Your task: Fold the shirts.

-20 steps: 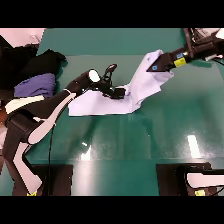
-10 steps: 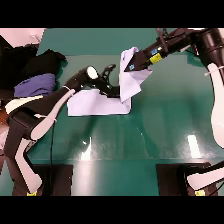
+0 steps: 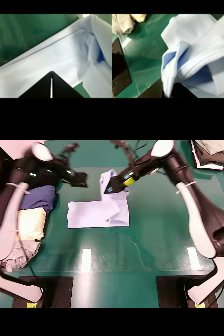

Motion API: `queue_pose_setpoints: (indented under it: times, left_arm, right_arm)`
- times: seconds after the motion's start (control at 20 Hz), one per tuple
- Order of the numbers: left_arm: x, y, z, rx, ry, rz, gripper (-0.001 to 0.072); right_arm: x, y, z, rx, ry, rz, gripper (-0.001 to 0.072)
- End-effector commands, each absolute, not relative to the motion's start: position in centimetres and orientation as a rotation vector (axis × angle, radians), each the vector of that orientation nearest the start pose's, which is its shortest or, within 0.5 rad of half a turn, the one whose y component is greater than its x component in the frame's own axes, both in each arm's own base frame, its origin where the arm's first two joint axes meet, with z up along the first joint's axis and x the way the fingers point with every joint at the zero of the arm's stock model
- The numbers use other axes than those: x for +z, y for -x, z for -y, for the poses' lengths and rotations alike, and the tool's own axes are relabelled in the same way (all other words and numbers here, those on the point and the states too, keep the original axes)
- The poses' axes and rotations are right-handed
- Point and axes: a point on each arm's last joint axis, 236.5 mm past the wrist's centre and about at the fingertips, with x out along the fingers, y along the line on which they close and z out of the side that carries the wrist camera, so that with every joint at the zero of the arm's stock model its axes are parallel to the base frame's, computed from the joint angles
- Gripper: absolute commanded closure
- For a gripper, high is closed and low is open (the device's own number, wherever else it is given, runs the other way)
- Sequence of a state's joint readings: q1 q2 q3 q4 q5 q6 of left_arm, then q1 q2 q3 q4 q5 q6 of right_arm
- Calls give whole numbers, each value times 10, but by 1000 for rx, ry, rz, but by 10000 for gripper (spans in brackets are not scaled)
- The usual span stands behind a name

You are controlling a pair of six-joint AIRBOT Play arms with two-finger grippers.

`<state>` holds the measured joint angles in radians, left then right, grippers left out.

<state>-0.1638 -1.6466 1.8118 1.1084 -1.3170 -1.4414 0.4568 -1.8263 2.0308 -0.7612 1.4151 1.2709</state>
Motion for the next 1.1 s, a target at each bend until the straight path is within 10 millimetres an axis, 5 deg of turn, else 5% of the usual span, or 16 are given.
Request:
queue_pose_setpoints:
  times: [0.0,0.15,0.3,0.55,0.8,0.85,1.05]
  left_arm:
    - [153,-460,125,-472,156,-1053,686]
    - [181,-454,110,-444,159,-988,686]
    - [182,-449,109,-447,154,-1001,686]
    - [180,-446,109,-451,152,-1018,686]
    - [176,-447,109,-451,155,-1025,685]
    - [175,-448,110,-451,156,-1026,686]
    - [171,-450,112,-454,170,-1025,686]
  right_arm:
    - [95,-397,-443,1225,-70,-977,679]
    - [93,-387,-511,1316,-62,-770,205]
    - [101,-375,-511,1330,73,-718,157]
    - [59,-378,-376,1116,208,-1071,161]
    - [-7,-396,-236,729,-170,-1306,135]
    - [-16,-398,-221,686,-277,-1318,12]
    - [-40,-405,-215,667,-569,-1361,5]
